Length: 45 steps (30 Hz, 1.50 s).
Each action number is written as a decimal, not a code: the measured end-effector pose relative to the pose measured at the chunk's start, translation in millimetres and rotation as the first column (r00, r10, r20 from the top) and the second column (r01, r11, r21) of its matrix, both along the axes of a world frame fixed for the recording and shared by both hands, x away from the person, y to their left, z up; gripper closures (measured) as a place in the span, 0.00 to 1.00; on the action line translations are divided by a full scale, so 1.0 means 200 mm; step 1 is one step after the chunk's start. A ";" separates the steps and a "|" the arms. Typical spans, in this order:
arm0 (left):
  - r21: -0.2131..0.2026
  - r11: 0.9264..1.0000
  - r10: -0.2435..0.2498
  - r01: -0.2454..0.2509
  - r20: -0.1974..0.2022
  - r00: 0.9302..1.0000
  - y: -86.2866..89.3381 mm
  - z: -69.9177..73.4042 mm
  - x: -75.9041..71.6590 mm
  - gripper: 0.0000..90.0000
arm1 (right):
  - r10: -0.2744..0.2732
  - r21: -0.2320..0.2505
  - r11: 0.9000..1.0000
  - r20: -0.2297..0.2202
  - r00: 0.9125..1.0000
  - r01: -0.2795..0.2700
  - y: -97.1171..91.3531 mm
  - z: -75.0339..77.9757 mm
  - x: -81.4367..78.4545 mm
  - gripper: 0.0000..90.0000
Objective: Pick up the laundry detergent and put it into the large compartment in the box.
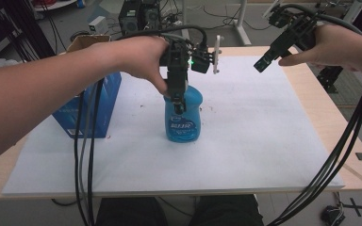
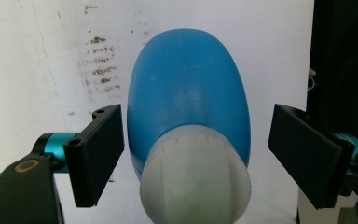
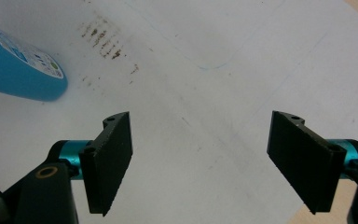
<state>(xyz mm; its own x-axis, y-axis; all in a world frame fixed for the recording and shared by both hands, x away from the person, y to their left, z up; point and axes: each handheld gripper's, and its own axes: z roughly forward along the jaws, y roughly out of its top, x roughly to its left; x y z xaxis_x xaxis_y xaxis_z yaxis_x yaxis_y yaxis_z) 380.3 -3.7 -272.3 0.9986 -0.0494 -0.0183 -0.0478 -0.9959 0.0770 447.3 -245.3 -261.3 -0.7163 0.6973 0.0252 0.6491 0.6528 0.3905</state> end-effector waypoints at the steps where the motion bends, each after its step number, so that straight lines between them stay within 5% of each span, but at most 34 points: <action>1: 0.001 1.000 -0.002 0.002 0.001 1.000 0.00 0.00 0.00 0.20 | 0.000 0.001 1.000 -0.001 1.000 0.000 0.00 0.00 0.00 0.24; 45: 0.042 0.999 0.014 -0.014 -0.003 1.000 -0.01 -0.05 0.02 0.27 | -0.004 0.000 1.000 -0.021 1.000 0.004 0.00 -0.03 0.00 0.24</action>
<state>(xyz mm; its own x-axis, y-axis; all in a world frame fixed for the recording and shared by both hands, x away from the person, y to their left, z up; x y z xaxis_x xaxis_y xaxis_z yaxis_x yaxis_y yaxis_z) 385.1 -5.3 -283.0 0.9991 -0.0342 -0.0238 -0.0334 -0.9988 0.0350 447.0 -245.7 -268.3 -0.7129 0.7001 0.0402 0.6597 0.6501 0.3769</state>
